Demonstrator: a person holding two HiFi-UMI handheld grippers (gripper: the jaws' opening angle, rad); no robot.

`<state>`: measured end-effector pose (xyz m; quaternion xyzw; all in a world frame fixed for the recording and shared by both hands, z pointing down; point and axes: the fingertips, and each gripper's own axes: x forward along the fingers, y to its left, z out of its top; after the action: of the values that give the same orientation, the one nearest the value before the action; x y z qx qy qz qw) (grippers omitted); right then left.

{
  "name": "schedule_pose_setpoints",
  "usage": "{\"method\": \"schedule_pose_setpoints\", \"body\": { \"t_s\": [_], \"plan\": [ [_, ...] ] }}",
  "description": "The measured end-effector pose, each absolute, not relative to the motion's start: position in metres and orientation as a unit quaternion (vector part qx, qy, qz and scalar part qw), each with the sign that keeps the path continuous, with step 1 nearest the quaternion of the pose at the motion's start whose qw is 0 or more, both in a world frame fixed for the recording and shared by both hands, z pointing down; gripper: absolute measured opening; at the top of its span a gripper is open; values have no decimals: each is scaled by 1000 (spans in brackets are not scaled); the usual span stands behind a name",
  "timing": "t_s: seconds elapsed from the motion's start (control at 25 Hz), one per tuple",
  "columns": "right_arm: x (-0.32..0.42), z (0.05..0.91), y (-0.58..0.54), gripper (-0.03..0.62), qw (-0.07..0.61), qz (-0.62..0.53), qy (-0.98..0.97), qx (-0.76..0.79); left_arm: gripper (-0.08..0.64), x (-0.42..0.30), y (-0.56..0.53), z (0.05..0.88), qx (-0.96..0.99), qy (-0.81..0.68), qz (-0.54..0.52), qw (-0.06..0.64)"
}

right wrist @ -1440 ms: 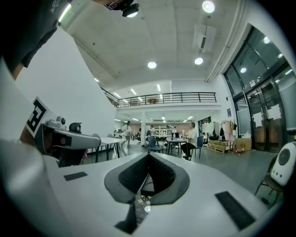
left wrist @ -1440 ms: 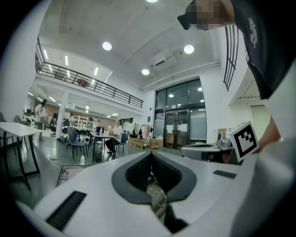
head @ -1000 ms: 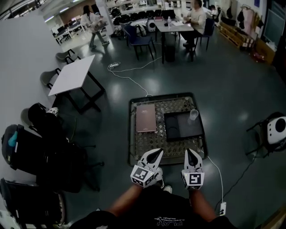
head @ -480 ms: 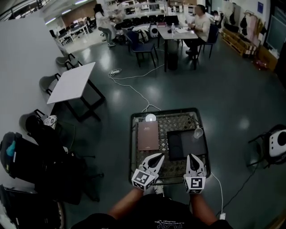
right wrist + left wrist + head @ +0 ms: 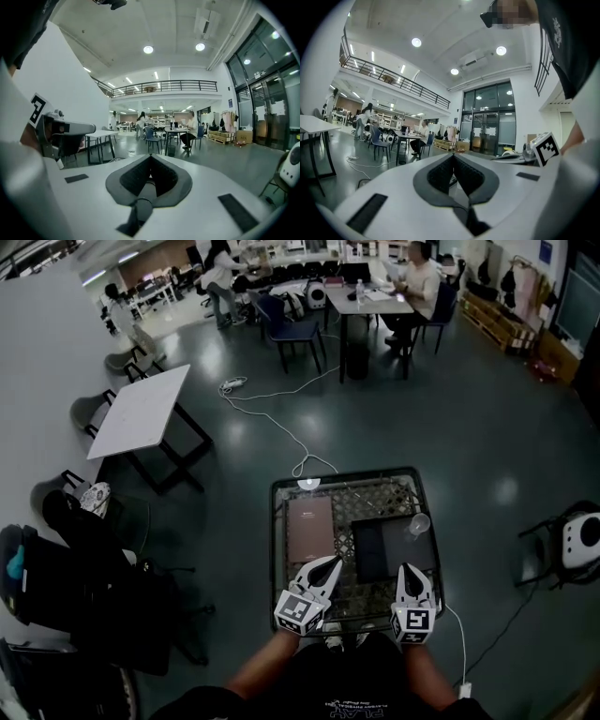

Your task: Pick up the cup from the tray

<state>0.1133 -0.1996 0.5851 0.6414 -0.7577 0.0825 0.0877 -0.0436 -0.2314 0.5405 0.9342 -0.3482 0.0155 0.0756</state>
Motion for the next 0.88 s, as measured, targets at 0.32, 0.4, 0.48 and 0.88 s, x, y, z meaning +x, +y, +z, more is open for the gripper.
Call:
{"method": "schedule_pose_setpoints", "body": {
  "t_s": [0.32, 0.4, 0.48, 0.88],
  "plan": [
    [138, 616, -213, 9, 115, 112, -742, 651, 9, -30, -251, 551, 930, -355, 23, 94],
    [147, 624, -219, 9, 121, 119, -739, 652, 9, -24, -256, 557, 928, -357, 26, 100],
    [156, 632, -228, 9, 126, 122, -737, 653, 9, -16, -264, 563, 928, -358, 30, 102],
    [199, 695, -265, 9, 170, 182, -690, 679, 9, 20, -292, 595, 926, -351, 58, 124]
  ]
}}
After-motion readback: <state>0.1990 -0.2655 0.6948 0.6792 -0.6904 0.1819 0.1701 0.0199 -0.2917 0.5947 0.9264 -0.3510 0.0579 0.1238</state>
